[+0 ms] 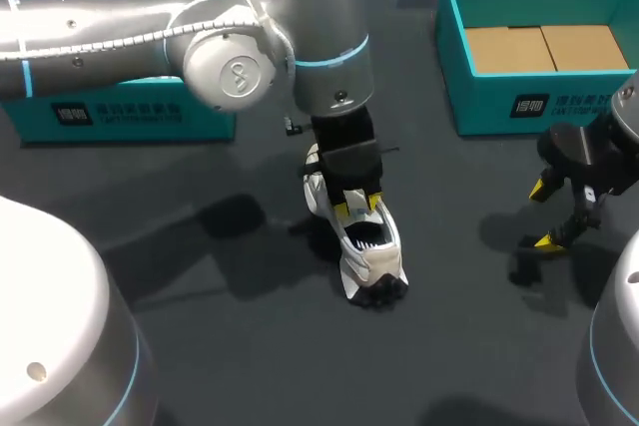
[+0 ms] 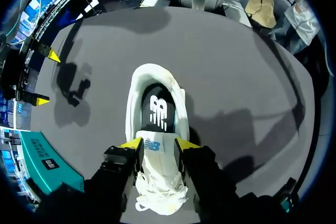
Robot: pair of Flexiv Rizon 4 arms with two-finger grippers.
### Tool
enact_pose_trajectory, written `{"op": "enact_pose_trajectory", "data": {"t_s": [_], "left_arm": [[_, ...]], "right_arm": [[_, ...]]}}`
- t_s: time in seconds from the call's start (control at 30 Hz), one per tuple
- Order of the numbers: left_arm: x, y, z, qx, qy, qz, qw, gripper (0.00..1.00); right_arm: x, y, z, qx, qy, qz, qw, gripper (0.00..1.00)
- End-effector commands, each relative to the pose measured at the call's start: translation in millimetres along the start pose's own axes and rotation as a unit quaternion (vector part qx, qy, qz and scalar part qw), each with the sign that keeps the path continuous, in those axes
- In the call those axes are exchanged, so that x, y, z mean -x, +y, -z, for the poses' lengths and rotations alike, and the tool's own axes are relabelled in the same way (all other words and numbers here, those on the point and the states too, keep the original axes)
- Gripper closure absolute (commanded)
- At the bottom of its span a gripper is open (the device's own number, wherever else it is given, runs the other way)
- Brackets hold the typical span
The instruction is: Take the shoe out of the shoebox, open the shoe tongue, remove and reinsert the insole, then place the shoe into the shoebox
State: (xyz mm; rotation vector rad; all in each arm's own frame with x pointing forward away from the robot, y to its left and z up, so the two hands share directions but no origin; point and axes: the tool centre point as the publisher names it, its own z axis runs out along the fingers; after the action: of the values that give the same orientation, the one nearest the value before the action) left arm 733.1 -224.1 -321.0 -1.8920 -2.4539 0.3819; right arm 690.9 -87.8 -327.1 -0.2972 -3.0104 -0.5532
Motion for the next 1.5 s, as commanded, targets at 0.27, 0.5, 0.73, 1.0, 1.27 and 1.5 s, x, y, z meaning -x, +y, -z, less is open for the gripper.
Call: {"op": "enact_pose_trajectory", "data": {"t_s": [0.27,0.5,0.73,1.0,1.27,1.5], "left_arm": [[-16.6,-19,53,0.015,0.016,0.127,0.992,0.0],[-16.6,-19,53,0.015,0.016,0.127,0.992,0.0],[-24.8,-31,49,0.051,0.009,0.174,0.983,0.0],[-42.3,-58,44,0.018,-0.008,0.363,0.931,0.0],[-43.0,-60,44,-0.001,-0.015,0.539,0.842,0.0],[-43.0,-60,44,-0.001,-0.015,0.539,0.842,0.0]], "right_arm": [[-1.1,-0.1,0,-0.001,-0.001,0.0,1.0,0.0],[-1.1,-0.1,0,-0.001,-0.001,0.0,1.0,0.0],[-1.1,-0.1,0,-0.001,-0.001,0.0,1.0,0.0],[-1.1,-0.1,0,-0.001,-0.001,0.0,1.0,0.0],[-1.1,-0.1,0,-0.001,-0.001,0.0,1.0,0.0],[-1.1,-0.1,0,-0.001,-0.001,0.0,1.0,0.0]]}}
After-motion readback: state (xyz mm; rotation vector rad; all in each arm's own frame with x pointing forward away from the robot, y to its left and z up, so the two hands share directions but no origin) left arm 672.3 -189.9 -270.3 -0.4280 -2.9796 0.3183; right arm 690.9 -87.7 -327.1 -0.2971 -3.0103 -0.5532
